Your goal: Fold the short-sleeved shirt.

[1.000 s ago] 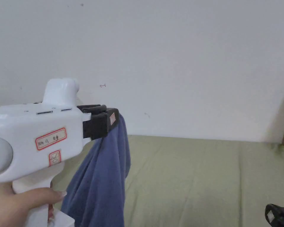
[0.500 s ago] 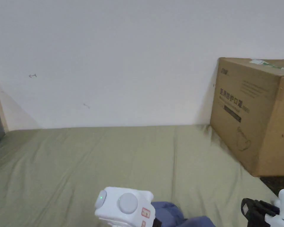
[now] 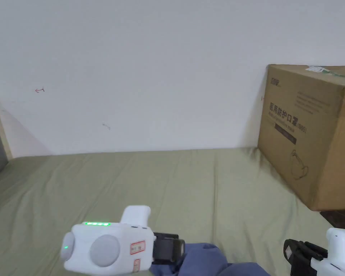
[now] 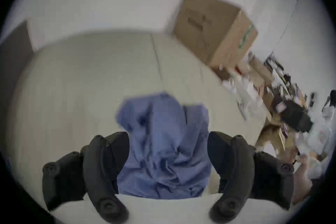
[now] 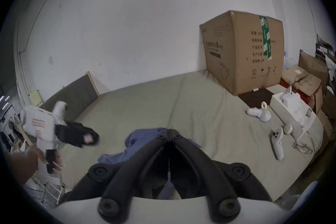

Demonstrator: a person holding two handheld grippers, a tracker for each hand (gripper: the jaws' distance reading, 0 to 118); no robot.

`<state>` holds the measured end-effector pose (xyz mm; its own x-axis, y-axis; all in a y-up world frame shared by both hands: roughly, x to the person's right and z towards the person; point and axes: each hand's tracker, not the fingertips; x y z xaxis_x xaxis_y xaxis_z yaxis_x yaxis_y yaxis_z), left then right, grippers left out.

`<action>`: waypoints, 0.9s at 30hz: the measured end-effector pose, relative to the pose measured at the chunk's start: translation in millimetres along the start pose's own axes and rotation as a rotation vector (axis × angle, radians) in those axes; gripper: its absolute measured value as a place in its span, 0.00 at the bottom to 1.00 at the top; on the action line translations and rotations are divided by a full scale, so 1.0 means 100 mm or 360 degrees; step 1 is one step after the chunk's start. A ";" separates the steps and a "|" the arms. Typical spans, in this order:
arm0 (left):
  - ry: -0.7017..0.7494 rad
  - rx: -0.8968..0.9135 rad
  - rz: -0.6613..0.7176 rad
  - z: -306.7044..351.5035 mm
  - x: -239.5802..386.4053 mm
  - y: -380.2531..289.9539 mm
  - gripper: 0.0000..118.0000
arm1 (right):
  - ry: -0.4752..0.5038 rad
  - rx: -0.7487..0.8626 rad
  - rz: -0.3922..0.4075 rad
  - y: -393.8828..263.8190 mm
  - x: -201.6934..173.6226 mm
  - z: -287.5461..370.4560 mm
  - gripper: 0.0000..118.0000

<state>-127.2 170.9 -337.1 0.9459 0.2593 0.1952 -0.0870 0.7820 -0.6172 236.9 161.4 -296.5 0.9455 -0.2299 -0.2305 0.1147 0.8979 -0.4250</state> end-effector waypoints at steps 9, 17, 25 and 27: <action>0.0562 0.0995 0.0049 1.16 0.01 -0.59 0.02 | -0.0066 0.0467 0.0188 0.09 -0.47 0.20 0.00; 0.0660 0.1056 0.0067 1.39 -0.02 -0.91 0.00 | -0.0175 0.0611 0.0160 0.11 -0.56 0.31 0.00; 0.0460 0.0089 0.0341 0.59 -0.69 -0.37 0.00 | -0.0089 0.0479 0.0114 0.11 -0.50 0.20 0.00; 0.0357 -0.0130 0.0431 0.18 -0.94 -0.45 0.00 | -0.0070 0.0414 0.0123 0.09 -0.49 0.13 0.00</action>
<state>-217.4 121.7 -313.4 0.9378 0.3128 -0.1503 -0.3270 0.6517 -0.6843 196.0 185.8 -277.4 0.9662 -0.1454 -0.2129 0.1106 0.9797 -0.1671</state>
